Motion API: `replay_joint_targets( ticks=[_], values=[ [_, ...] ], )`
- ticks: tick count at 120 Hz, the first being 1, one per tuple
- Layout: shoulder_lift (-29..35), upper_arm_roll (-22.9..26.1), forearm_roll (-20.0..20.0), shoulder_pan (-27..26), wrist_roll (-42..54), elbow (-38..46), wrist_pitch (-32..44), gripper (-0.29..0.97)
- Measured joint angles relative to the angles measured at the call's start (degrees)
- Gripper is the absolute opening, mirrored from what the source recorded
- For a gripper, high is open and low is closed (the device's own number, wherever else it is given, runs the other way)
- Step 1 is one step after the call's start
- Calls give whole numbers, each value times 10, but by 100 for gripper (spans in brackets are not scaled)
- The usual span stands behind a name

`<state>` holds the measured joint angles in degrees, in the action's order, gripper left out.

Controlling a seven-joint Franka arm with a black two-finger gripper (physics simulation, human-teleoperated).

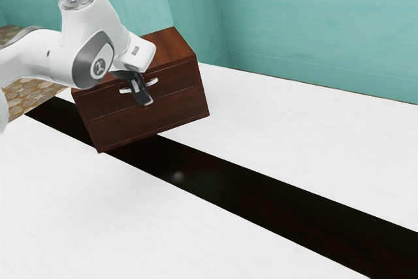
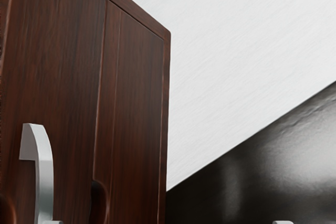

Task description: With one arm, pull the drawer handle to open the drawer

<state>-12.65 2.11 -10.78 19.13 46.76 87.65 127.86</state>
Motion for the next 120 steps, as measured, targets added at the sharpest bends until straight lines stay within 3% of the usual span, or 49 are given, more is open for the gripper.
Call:
replay_joint_targets(
  ticks=[120],
  values=[
    [-29, -25, 1, 7, 31, -14, 42, 39]
  ],
)
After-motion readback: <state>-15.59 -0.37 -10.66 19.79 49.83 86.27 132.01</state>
